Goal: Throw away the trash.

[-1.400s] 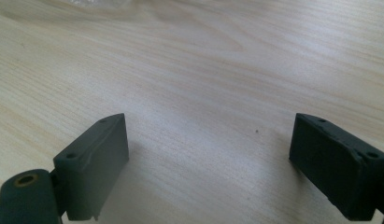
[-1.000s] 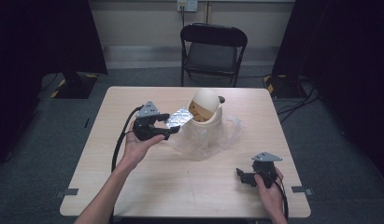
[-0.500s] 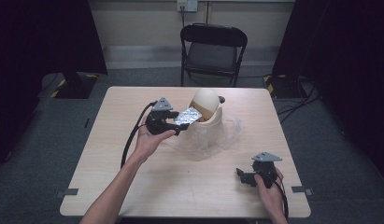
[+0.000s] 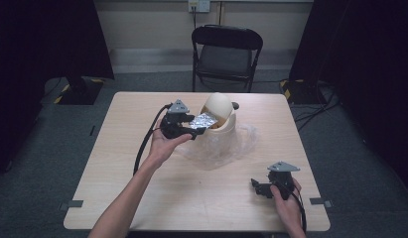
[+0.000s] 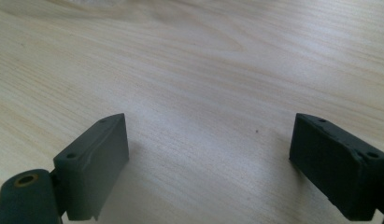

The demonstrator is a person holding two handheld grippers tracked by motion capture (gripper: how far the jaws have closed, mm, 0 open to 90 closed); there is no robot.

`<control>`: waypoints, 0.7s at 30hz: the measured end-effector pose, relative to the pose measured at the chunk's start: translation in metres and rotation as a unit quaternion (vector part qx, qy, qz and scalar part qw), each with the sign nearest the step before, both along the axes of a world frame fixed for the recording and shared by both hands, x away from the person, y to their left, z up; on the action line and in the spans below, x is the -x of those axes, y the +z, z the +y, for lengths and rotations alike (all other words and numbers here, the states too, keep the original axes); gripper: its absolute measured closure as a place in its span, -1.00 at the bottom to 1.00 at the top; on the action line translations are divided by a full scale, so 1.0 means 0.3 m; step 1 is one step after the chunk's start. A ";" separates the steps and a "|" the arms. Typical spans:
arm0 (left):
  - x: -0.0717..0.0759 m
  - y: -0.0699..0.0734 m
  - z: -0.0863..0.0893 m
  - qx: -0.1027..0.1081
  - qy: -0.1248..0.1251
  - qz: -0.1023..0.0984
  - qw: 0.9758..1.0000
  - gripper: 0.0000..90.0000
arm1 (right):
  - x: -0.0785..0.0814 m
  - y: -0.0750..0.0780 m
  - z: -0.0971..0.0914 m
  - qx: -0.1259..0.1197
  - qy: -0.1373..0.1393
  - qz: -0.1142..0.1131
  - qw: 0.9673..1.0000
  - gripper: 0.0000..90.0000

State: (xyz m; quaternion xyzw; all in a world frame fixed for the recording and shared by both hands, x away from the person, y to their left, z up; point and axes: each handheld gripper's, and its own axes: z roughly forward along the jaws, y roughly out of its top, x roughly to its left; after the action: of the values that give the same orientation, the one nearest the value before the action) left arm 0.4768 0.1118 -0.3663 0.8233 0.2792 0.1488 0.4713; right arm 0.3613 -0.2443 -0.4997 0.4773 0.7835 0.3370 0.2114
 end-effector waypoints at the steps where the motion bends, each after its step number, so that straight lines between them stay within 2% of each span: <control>1: -0.003 -0.001 -0.004 -0.001 -0.002 0.001 1.000 -0.24 | 0.000 0.000 0.000 0.000 0.000 0.000 1.000 -0.76; 4: -0.011 -0.004 -0.013 0.008 -0.001 0.000 1.000 -0.24 | 0.000 0.000 0.000 0.000 0.000 0.000 1.000 -0.76; 7: -0.021 -0.013 -0.025 0.001 -0.001 0.002 1.000 -0.24 | 0.000 0.000 0.000 0.000 0.000 0.000 1.000 -0.76; 9: -0.029 -0.016 -0.031 0.006 0.002 0.003 1.000 -0.24 | 0.000 0.000 0.000 0.000 0.000 0.000 1.000 -0.76; 17: -0.057 -0.007 -0.061 0.007 0.005 0.006 1.000 -0.22 | 0.000 0.000 0.000 0.000 0.000 0.000 1.000 -0.76; 21: -0.072 -0.005 -0.059 0.015 0.013 0.008 1.000 -0.22 | 0.000 0.000 0.000 0.000 0.000 0.000 1.000 -0.76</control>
State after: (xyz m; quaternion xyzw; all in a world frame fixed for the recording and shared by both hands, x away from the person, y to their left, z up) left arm 0.4984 0.0941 -0.3678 0.8135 0.2957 0.1436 0.4797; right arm 0.3613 -0.2443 -0.4997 0.4775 0.7835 0.3370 0.2112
